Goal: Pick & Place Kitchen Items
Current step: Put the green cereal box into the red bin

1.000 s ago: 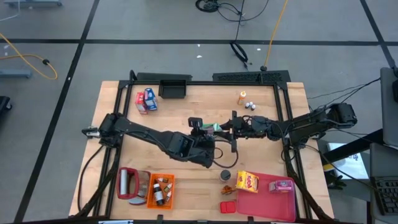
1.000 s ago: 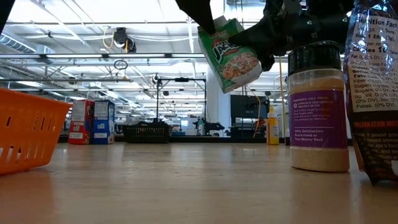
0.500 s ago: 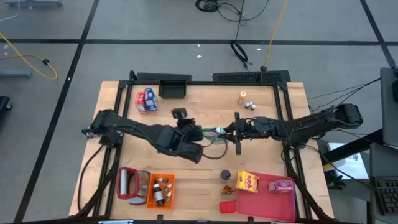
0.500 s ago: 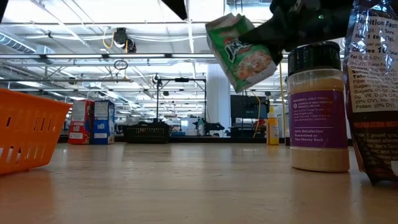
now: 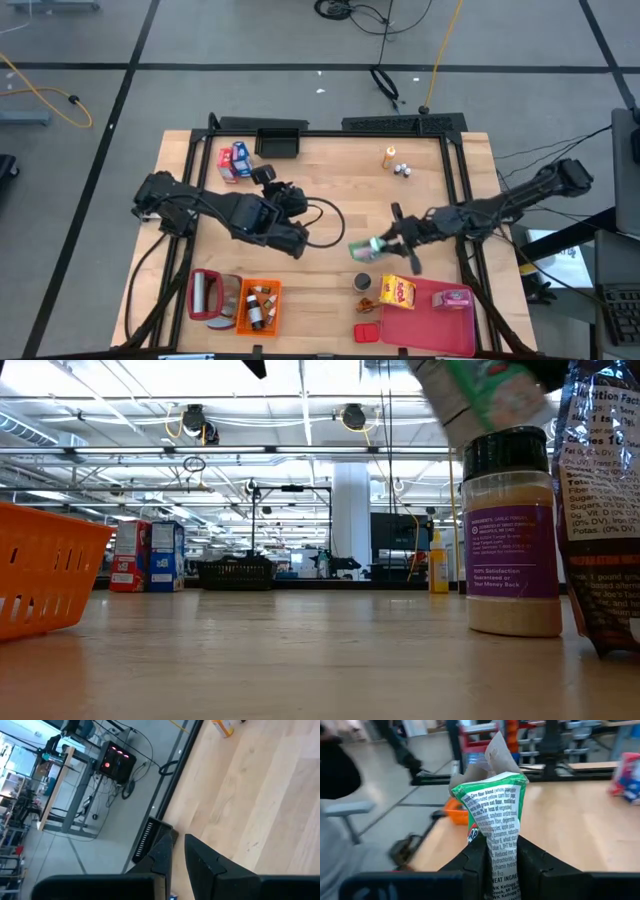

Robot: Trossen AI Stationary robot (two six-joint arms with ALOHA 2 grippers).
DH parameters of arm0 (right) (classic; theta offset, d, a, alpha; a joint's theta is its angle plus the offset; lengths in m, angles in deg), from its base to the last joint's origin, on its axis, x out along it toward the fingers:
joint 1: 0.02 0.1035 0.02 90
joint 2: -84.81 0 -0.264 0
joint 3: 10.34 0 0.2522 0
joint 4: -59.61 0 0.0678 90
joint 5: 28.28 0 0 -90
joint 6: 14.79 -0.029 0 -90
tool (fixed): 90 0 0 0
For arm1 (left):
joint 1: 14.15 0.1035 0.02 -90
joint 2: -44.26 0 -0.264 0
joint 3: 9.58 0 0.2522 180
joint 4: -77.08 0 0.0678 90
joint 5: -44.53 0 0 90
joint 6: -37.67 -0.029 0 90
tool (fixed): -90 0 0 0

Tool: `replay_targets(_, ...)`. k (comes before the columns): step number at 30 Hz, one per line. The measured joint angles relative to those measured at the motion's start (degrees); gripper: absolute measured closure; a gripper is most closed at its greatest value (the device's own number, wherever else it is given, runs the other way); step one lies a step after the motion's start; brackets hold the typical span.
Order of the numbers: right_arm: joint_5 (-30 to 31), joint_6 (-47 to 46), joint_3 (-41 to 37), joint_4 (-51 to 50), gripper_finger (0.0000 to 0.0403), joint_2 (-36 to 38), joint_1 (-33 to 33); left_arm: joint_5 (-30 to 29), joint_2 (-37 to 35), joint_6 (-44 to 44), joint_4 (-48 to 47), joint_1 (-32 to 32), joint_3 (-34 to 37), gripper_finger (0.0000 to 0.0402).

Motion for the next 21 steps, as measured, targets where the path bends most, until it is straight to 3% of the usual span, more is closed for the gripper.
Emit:
replay_targets(13,0.4,-2.6,0.0,-7.5,0.0340,4.1,19.2,0.0,0.0,0.6,0.3,0.0,0.0,0.0350)
replay_targets(21,7.8,-8.6,-0.8,-11.1,0.0343,3.6,26.8,0.1,0.0,1.4,0.3,0.0,0.0,0.0350)
